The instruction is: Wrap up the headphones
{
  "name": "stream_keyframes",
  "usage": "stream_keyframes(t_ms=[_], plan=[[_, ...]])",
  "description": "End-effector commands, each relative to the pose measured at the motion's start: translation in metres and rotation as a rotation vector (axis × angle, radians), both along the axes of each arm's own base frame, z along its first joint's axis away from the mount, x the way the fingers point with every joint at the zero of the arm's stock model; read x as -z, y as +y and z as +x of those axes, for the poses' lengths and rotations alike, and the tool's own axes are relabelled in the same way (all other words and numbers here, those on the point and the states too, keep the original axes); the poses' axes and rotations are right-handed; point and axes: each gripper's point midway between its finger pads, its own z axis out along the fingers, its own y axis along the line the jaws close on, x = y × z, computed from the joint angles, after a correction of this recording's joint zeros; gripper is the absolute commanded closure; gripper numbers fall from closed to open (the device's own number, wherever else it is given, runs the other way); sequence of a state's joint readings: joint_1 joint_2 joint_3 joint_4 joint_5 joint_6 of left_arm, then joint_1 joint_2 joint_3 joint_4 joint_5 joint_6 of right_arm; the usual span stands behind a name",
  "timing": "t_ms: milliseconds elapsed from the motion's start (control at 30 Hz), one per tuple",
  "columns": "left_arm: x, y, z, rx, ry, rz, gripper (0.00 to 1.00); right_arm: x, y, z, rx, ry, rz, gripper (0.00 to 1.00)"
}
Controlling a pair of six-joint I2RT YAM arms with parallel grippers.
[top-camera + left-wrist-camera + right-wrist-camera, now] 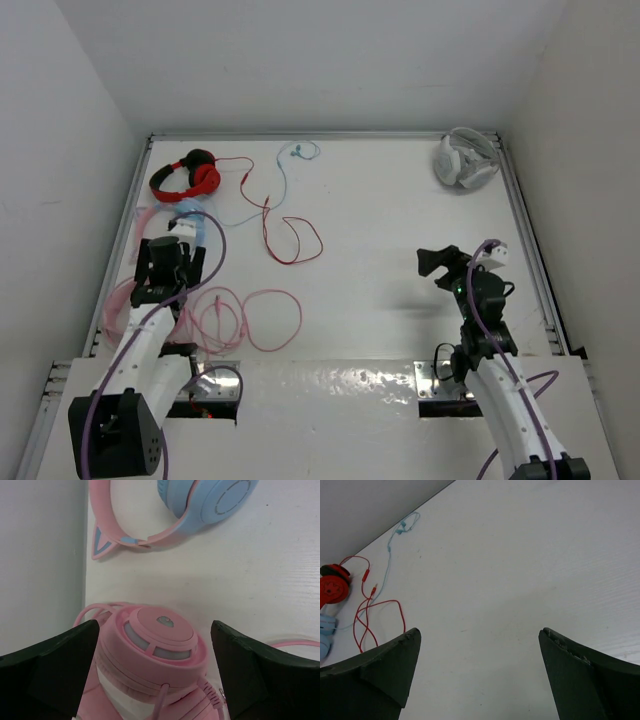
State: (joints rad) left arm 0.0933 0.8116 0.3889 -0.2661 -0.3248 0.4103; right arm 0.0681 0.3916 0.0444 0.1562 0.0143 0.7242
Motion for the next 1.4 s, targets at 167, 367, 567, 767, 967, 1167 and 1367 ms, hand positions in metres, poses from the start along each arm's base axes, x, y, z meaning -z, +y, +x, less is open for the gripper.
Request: stream_keyframes(t_ms=[167, 367, 567, 767, 967, 1167, 1367], plan=[[-0.036, 0.0, 0.018, 0.008, -0.062, 0.013, 0.05, 0.079, 0.002, -0.024, 0.008, 0.16, 0.042, 0.01], [-0.115, 0.01, 0.048, -0.055, -0.072, 0.008, 0.03, 0.066, 0.001, -0.016, 0.046, 0.028, 0.133, 0.01], [-0.153, 0.022, 0.104, -0.009, -0.013, -0.067, 0.18, 0.019, 0.018, -0.009, -0.096, -0.177, 0.045, 0.11], [-0.117, 0.062, 0.14, -0.035, 0.102, -0.234, 0.16, -0.011, 0.02, -0.001, -0.14, -0.15, -0.06, 0.55], [-0.053, 0.107, 0.149, -0.147, 0.222, -0.367, 0.09, -0.009, 0.026, 0.003, -0.19, -0.117, -0.1, 0.41], [0.018, 0.146, 0.139, -0.23, 0.276, -0.491, 0.12, -0.021, 0.032, 0.014, -0.223, -0.086, -0.129, 0.41], [0.066, 0.135, 0.15, -0.17, 0.317, -0.585, 0.23, -0.016, 0.033, 0.016, -0.197, -0.062, -0.181, 0.42]])
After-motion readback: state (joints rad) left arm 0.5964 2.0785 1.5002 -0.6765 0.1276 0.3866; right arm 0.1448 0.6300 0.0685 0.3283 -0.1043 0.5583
